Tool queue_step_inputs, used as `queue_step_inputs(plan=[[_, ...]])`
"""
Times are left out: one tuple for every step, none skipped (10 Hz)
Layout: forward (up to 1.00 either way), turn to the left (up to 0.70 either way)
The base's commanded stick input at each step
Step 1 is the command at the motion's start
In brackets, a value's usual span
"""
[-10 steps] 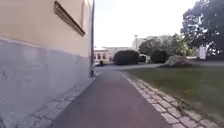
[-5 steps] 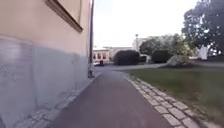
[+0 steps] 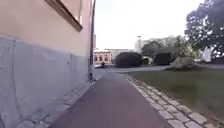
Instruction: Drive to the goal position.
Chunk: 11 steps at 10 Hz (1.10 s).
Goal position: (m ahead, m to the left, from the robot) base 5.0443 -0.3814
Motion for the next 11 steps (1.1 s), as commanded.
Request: queue_step_inputs(plan=[[0.70, 0.00], [0.70, 0.00], [0.70, 0.00], [0.70, 0.00], [0.70, 0.00], [0.70, 0.00], [0.70, 0.00], [0.70, 0.00], [0.70, 0.00], [0.70, 0.00], [0.70, 0.00]])
